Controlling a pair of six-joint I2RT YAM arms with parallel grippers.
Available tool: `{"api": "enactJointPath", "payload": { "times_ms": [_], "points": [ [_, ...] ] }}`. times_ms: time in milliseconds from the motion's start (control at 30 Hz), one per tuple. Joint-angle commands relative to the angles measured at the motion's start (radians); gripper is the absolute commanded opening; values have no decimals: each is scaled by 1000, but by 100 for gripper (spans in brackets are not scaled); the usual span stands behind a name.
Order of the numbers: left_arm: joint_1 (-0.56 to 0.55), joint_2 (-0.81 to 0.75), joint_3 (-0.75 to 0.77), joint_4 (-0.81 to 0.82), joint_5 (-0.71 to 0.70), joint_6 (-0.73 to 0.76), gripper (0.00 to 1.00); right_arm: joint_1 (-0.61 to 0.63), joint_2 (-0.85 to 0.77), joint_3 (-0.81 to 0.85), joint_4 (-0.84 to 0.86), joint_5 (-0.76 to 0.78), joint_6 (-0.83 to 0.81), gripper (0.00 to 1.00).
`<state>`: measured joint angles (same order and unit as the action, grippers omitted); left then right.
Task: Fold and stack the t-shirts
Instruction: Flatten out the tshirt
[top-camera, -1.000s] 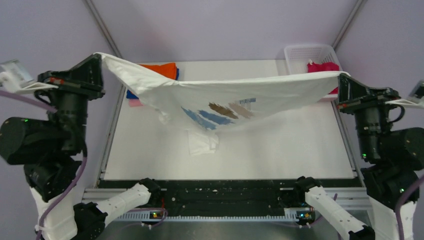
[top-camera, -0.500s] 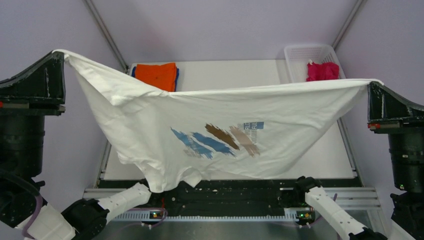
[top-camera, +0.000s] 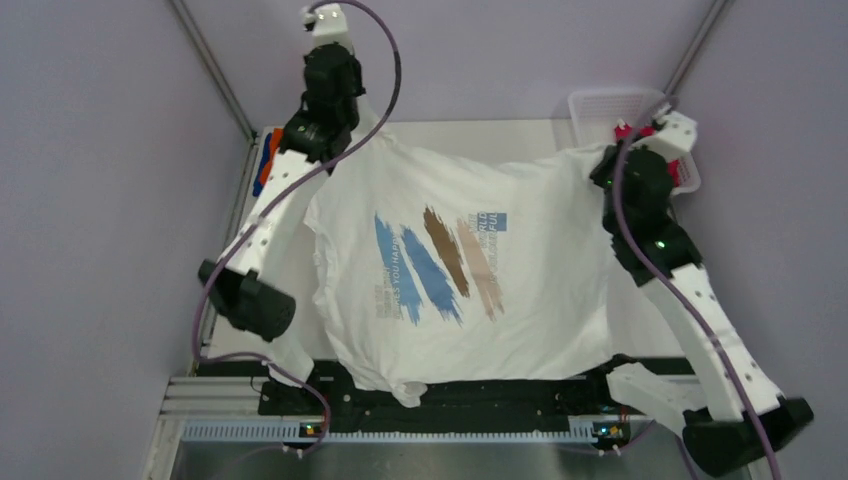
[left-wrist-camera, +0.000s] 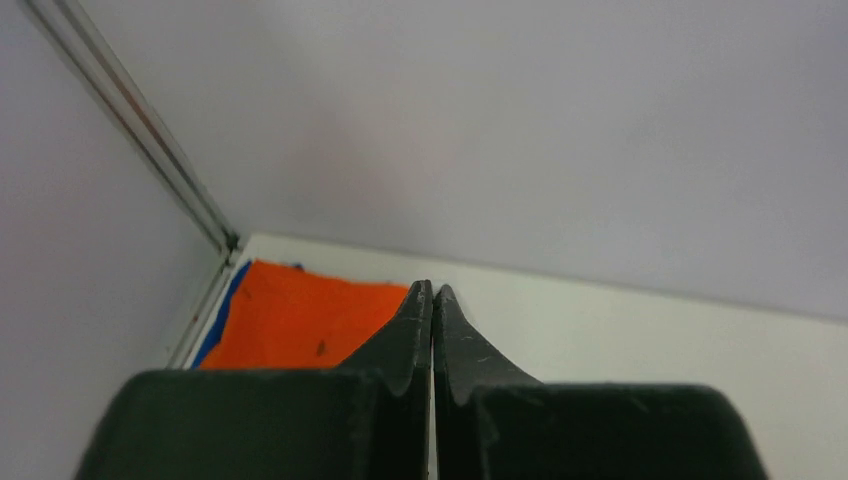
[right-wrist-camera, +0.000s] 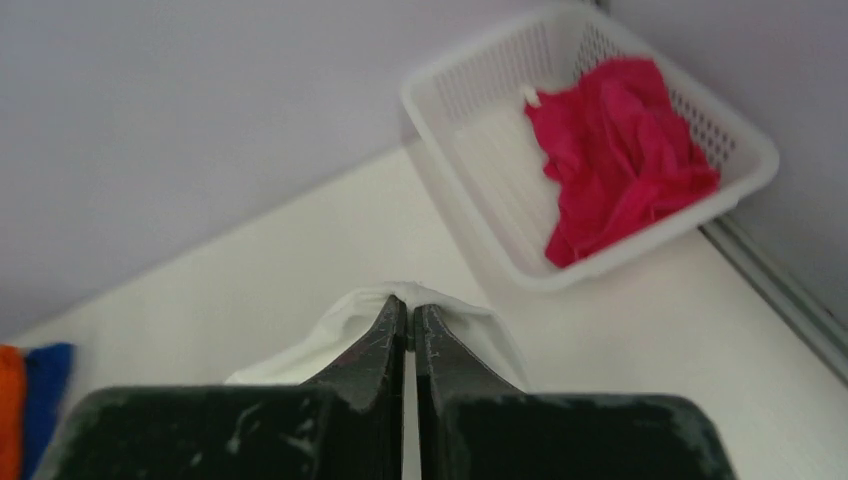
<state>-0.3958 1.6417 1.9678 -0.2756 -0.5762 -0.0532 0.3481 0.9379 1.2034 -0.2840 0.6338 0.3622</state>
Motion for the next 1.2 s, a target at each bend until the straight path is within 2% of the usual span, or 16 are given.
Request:
{"api": "enactJointPath", "payload": {
  "times_ms": [0,33,100,167,200,233,267,300,333,367,400,533,667,767,867,1167],
  "points": [
    [79,260,-55,50,46,-27,0,-92,214,-197,162,-16,107,0],
    [86,332,-50,68,46,-21,1,-117,276,-229,211,-54,128,0],
    [94,477,33,23,42,-20,20,-146,410,-254,326,-99,130,3],
    [95,596,151,-64,34,-37,49,-159,539,-200,339,-127,126,33],
    [95,634,195,-103,34,-47,72,-159,590,-160,316,-128,126,44],
    [97,650,214,-123,36,-63,91,-161,622,-124,292,-132,123,53],
    [97,646,207,-124,42,-74,95,-160,639,-102,286,-138,119,63],
    [97,629,183,-111,49,-86,96,-160,639,-94,285,-148,115,73],
    [98,602,145,-90,56,-101,97,-159,626,-99,286,-163,110,79],
    [98,569,105,-73,64,-121,98,-159,611,-110,291,-180,107,93],
    [98,539,67,-56,73,-144,99,-159,588,-126,298,-203,107,96],
    [99,436,-45,-103,139,-272,99,-151,491,-198,286,-309,122,98],
    [99,340,-223,-59,268,-375,99,-130,416,-346,340,-484,149,99],
    [102,319,-303,-50,327,-424,99,-122,409,-443,391,-599,169,99],
    [107,335,-335,-50,345,-453,98,-120,435,-482,404,-622,191,99],
    [145,454,-316,-91,425,-525,64,-120,542,-466,364,-611,183,99]
  ]
}}
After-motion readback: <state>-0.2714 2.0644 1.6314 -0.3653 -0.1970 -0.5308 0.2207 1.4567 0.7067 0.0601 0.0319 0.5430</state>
